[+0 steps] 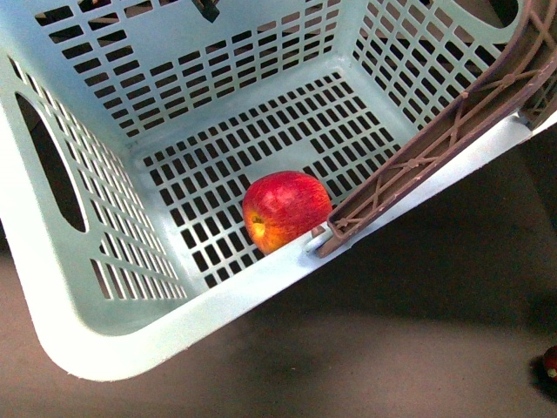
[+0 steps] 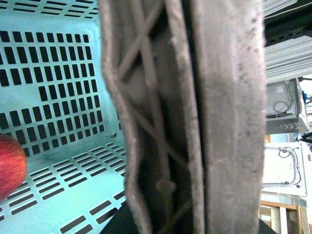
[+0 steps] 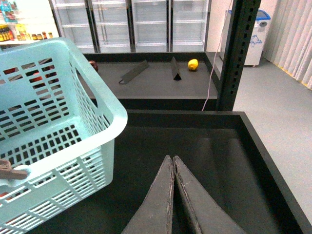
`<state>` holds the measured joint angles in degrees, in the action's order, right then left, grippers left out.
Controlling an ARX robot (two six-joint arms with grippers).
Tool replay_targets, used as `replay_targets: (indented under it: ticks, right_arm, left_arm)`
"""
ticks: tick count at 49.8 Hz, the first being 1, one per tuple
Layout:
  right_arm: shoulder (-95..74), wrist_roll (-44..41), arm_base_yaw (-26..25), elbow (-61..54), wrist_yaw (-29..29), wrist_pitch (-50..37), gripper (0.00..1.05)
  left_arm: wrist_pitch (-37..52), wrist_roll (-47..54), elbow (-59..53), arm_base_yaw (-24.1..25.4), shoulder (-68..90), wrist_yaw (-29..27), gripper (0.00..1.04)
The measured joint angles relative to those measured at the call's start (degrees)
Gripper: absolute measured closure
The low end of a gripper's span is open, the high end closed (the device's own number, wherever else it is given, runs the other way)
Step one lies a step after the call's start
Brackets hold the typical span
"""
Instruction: Pick apple with right arm and hold basket with left
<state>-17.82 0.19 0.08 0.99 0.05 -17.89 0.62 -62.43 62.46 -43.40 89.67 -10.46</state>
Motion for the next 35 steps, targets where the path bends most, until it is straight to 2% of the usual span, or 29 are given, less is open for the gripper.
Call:
replay_targets:
  ticks: [25, 31, 35]
  right_arm:
    - [7.6, 0.0, 0.0, 0.0, 0.0, 7.6, 1.03]
    - [14.5, 0.0, 0.0, 0.0, 0.2, 16.4, 1.03]
    - [17.3, 0.0, 0.0, 0.0, 0.1, 17.7, 1.03]
  left_arm:
    - [0.0, 0.0, 0.0, 0.0, 0.0, 0.0, 0.89]
    - [0.0, 0.0, 0.0, 0.0, 0.0, 0.1, 0.89]
    - [0.0, 0.0, 0.0, 0.0, 0.0, 0.0, 0.89]
